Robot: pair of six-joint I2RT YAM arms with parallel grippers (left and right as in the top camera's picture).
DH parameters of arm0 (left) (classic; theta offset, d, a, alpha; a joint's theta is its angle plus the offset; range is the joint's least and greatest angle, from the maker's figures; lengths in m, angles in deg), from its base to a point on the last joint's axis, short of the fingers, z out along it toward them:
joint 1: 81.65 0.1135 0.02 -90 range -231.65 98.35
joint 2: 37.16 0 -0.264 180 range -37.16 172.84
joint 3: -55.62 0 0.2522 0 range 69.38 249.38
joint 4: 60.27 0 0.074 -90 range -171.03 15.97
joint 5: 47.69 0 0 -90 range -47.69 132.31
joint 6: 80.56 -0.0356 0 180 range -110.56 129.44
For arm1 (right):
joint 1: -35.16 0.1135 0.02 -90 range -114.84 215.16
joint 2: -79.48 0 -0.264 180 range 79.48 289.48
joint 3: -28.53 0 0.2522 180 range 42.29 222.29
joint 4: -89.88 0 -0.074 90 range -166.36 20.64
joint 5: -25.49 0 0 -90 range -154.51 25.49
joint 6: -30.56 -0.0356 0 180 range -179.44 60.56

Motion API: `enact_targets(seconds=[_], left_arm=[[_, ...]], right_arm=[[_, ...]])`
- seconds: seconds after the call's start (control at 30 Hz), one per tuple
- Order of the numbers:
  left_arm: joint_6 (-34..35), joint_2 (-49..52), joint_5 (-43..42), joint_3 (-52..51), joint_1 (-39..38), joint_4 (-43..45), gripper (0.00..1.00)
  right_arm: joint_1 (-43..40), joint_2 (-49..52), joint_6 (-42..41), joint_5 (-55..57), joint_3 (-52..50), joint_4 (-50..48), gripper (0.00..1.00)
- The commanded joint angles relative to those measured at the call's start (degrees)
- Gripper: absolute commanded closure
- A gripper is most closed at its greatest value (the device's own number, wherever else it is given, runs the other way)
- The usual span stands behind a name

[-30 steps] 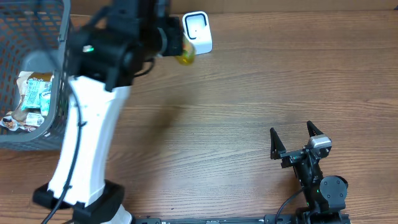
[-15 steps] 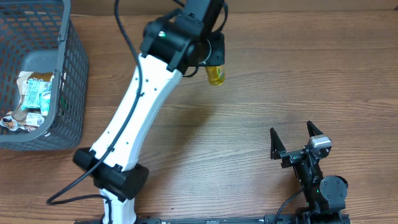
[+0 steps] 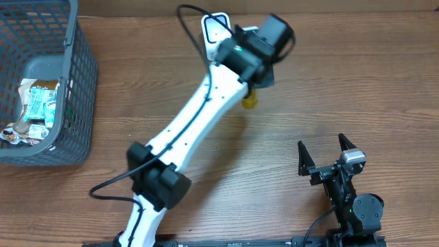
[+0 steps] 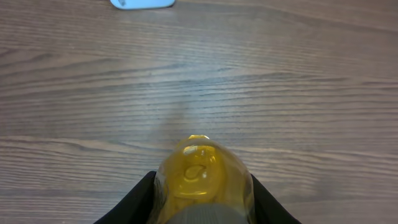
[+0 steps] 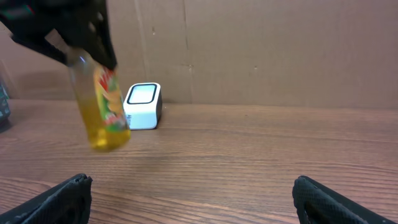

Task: Scan the item barcode
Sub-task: 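Lift the yellow bottle out and carry it toward the white scanner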

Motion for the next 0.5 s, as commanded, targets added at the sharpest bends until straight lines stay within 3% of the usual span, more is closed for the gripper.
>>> enact_targets(seconds=[0.0,0.33,0.47], left_arm=[[4.15,2.51,6.4,0.66,-2.56,2.32,0.96],[3.87,6.71,6.38,0.66,-5.49,8.63,0.96],[-1.38,8.24,6.36,0.66,-6.01,10.56,0.96]], right_arm=[[-0.13,-0.57,0.26,0.07,-0.61,-0.24,0.0],[-0.13,-0.57,0.26,0.07,-0.61,-0.24,0.0],[-0.13,-0.57,0.24,0.07,-0.61,-0.24,0.0]])
